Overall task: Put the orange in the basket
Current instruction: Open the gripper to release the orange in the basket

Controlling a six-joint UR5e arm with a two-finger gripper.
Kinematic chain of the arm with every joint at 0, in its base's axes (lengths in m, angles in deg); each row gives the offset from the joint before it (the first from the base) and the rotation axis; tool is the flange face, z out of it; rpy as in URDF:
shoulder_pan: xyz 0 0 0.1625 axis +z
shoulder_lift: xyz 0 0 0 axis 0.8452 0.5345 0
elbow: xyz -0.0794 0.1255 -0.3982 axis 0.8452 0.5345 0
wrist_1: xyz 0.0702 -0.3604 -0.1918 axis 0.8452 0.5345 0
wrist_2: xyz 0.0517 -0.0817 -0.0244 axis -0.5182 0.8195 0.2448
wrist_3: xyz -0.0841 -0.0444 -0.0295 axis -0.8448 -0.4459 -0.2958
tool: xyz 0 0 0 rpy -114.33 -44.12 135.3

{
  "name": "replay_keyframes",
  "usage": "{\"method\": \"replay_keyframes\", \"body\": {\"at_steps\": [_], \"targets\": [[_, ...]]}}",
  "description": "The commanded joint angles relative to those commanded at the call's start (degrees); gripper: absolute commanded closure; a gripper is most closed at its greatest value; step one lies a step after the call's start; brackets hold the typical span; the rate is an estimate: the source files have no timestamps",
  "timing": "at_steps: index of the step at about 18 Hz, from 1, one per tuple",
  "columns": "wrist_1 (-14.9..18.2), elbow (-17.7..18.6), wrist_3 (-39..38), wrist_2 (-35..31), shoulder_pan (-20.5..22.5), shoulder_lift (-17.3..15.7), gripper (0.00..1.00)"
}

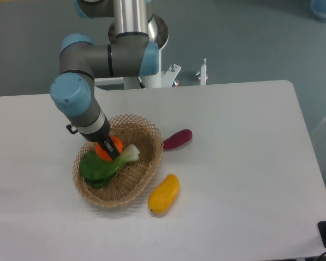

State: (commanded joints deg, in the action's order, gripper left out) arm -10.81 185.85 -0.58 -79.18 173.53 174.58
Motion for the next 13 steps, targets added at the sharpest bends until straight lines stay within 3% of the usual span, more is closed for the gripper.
{"method": "replay_keyframes", "body": {"at_steps": [4, 7, 10, 13], "targets": [[0.0, 0.3, 0.0, 0.0, -0.1, -0.1, 0.09], [-0.1, 0.1, 0.1, 0.0, 0.0, -0.4, 0.08], [-0.2, -1.2, 0.3, 0.1, 0.5, -0.5, 0.01], [0.1, -3.2, 0.2, 0.2, 1.4, -0.4, 0.00]]}}
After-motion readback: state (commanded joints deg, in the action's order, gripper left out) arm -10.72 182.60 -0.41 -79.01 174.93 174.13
